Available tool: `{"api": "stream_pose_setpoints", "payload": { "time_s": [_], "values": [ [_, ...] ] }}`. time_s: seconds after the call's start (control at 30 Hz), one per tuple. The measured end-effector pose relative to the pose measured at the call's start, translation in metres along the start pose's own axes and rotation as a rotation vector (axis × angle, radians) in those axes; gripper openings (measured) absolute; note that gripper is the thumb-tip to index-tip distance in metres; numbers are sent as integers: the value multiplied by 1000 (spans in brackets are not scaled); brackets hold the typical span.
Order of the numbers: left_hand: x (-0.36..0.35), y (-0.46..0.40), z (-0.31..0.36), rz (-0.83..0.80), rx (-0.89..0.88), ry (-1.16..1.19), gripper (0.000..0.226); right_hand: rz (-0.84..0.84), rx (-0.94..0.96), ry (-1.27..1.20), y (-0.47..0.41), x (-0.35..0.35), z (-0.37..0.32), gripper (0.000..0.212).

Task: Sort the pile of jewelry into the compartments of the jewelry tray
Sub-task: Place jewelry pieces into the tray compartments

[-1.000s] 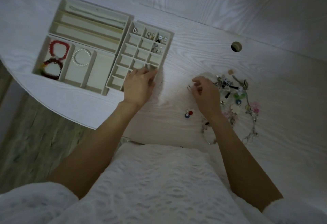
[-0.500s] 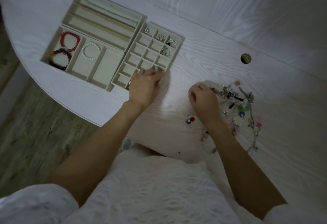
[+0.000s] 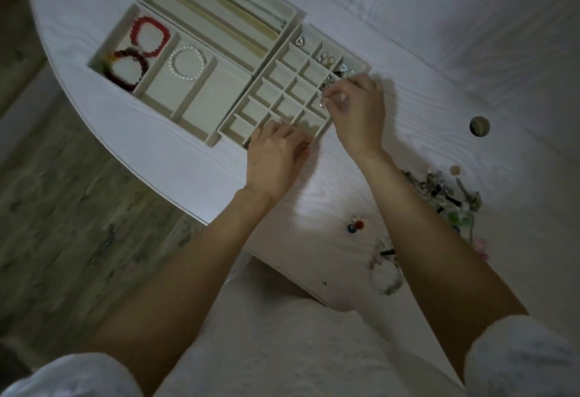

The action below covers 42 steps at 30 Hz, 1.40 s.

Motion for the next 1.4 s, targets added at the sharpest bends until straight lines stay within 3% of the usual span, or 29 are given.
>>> {"api": "stream_pose_setpoints", "payload": {
  "time_s": [0.13, 0.3, 0.43, 0.6, 0.8, 0.97, 1.2, 1.4],
  "values": [
    [2, 2, -1, 28, -1, 9, 7, -38, -105, -91, 0, -17, 14, 13],
    [4, 1, 3, 32, -21, 10, 6, -38, 88, 46, -3, 4, 2, 17],
    [3, 1, 2, 22, -14, 6, 7, -181, 282, 209, -14, 0, -15, 14],
    [2, 2, 2, 17, 4, 10, 9, -342, 364, 290, -28, -30, -21, 17],
    [2, 3, 2, 28, 7, 26, 10, -308, 380, 275, -24, -23, -27, 8],
    [3, 3, 3, 33, 5, 28, 8, -248, 344, 215, -21, -17, -22, 13],
    [2, 4, 0, 34, 13, 1, 6, -23, 224, 83, 15, 39, -5, 12],
    [1, 5, -2, 47, 27, -8, 10, -117, -7, 154, 119, 87, 58, 16]
  ]
}}
Point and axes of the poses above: each hand's wrist, its own y-axis away from the middle knuckle, its own x-axis out of the back of the hand, z = x × y, the point moved 10 cm from there along -y, towards the middle knuckle, and after that the axes turned 12 degrees about x, right-handed, at the moved point
